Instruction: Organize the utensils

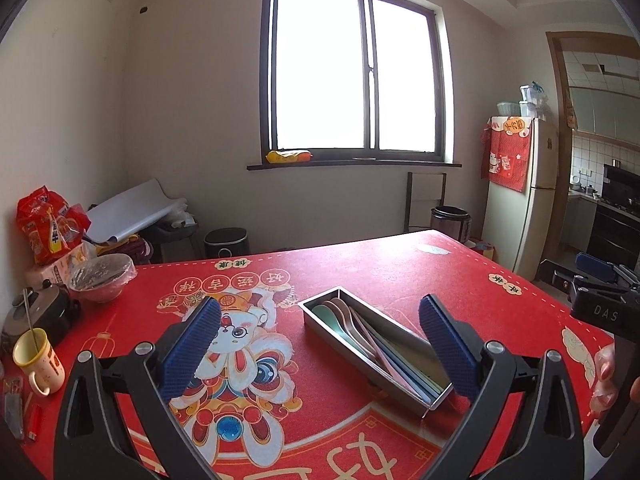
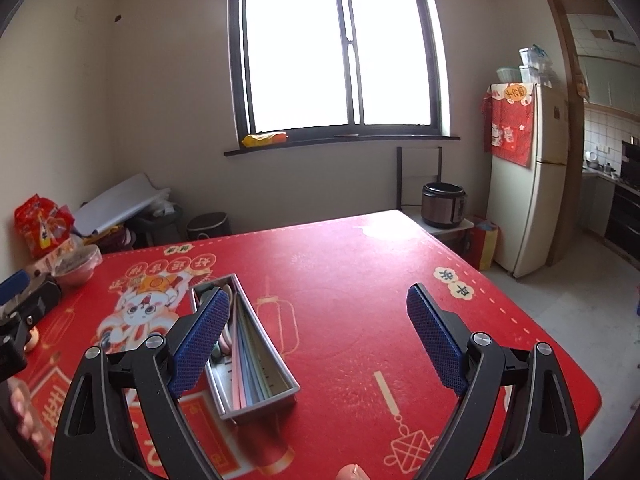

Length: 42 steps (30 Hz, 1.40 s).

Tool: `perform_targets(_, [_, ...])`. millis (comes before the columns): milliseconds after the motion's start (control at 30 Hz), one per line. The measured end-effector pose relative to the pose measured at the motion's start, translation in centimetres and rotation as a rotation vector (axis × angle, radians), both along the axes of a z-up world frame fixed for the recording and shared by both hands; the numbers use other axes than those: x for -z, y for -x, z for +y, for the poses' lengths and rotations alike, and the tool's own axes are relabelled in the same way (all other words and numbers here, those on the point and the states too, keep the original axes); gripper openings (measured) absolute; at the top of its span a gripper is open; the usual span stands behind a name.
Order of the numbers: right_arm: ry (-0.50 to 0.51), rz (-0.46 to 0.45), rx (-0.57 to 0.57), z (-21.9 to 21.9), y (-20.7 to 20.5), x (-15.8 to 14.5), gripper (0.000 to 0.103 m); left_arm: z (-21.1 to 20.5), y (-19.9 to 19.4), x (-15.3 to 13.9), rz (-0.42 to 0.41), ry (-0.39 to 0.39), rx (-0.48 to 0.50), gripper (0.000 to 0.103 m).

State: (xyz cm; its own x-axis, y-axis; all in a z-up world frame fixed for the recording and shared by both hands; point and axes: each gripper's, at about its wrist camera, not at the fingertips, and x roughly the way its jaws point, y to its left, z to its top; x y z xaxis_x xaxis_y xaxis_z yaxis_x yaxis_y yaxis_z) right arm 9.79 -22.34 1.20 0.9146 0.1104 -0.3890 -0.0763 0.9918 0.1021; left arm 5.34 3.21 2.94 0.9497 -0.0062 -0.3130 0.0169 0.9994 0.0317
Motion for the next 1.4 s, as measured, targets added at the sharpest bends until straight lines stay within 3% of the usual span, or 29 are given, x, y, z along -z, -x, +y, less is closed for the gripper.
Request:
perform_targets(1133, [0.068, 0.035, 0.192, -3.2, 0.3, 0.5, 0.087, -3.0, -2.6, 1.0, 0.04, 0.03, 0.094, 0.097])
perform_targets(1400, [0.074, 0.041, 0.201, -3.2, 0.1, 0.6, 0.087, -2.6, -3.0, 1.1, 0.049, 0.04, 0.071, 0.097])
